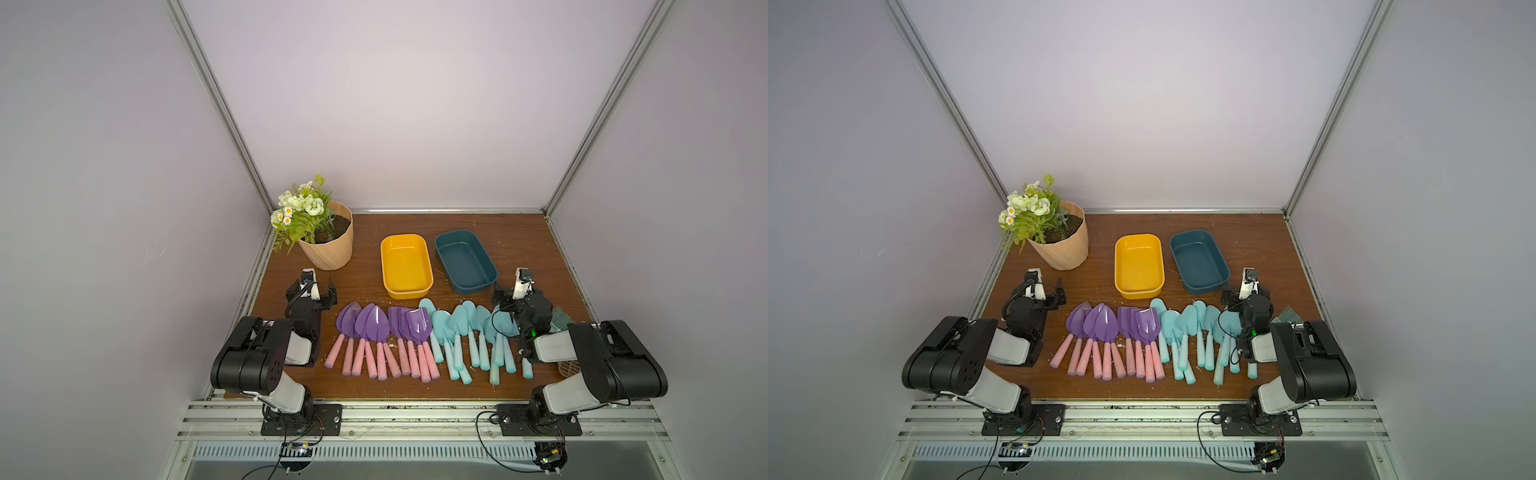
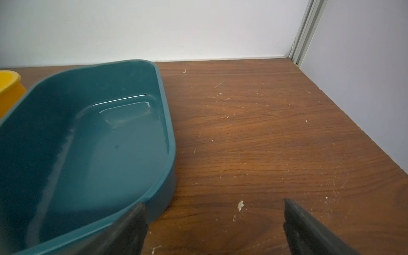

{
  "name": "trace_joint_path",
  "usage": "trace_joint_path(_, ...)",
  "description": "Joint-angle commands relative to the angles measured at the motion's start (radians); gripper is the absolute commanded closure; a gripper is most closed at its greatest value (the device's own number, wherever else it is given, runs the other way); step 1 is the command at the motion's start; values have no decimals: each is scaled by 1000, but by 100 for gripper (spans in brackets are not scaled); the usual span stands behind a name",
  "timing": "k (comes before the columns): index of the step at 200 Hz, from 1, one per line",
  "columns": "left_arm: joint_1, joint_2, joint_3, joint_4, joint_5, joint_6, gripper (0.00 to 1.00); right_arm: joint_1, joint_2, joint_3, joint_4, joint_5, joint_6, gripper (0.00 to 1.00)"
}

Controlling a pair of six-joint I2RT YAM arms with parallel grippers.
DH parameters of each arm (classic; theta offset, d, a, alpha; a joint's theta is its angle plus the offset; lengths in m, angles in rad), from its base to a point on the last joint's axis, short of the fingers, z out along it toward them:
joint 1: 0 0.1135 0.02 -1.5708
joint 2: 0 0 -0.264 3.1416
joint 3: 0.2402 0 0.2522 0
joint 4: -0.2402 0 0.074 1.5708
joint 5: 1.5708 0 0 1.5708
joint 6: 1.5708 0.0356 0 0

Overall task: Sort the small shovels by color and place them into the storage box
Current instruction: Pick up the shovel from the center of the board.

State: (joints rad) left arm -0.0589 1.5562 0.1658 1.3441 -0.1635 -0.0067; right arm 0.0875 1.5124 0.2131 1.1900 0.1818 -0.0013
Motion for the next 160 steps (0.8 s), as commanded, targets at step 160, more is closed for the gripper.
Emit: trace_joint_path(160,-30,12,-14,107,-64,30,0,-6,0,24,40,18,-8,1)
